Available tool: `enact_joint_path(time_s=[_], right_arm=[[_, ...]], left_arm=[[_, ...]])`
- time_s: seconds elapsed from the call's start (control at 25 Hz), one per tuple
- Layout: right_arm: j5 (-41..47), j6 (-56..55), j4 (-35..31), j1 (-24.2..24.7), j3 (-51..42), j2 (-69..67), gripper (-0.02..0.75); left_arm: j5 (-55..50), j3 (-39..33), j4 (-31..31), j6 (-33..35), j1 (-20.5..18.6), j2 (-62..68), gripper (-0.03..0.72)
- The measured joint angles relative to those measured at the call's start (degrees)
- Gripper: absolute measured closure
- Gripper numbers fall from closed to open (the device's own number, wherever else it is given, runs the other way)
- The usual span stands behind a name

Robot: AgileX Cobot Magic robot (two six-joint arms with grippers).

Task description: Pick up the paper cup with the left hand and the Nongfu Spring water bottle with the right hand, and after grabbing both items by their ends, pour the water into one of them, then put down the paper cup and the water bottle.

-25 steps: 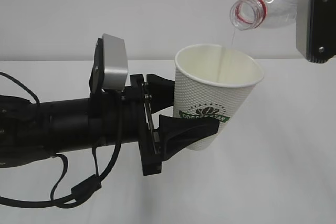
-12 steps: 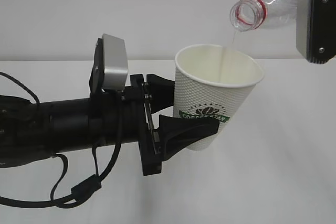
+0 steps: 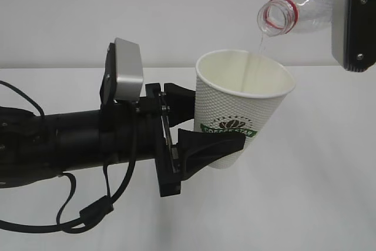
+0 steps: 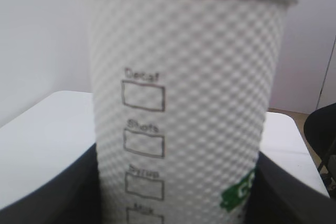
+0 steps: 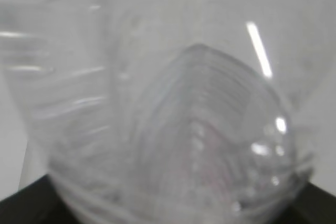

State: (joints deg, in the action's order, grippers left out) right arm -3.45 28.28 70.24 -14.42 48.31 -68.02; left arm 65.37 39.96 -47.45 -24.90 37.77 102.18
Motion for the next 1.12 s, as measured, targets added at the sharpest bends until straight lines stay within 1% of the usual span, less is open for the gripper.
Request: enact_joint_path(time_s=[1.12], right_arm=[[1.33,0.00,0.82,0.00,0.00,0.00,0.209]], left_arm=[[-0.10,0.00,0.00,0.00,0.00,0.00,0.197]])
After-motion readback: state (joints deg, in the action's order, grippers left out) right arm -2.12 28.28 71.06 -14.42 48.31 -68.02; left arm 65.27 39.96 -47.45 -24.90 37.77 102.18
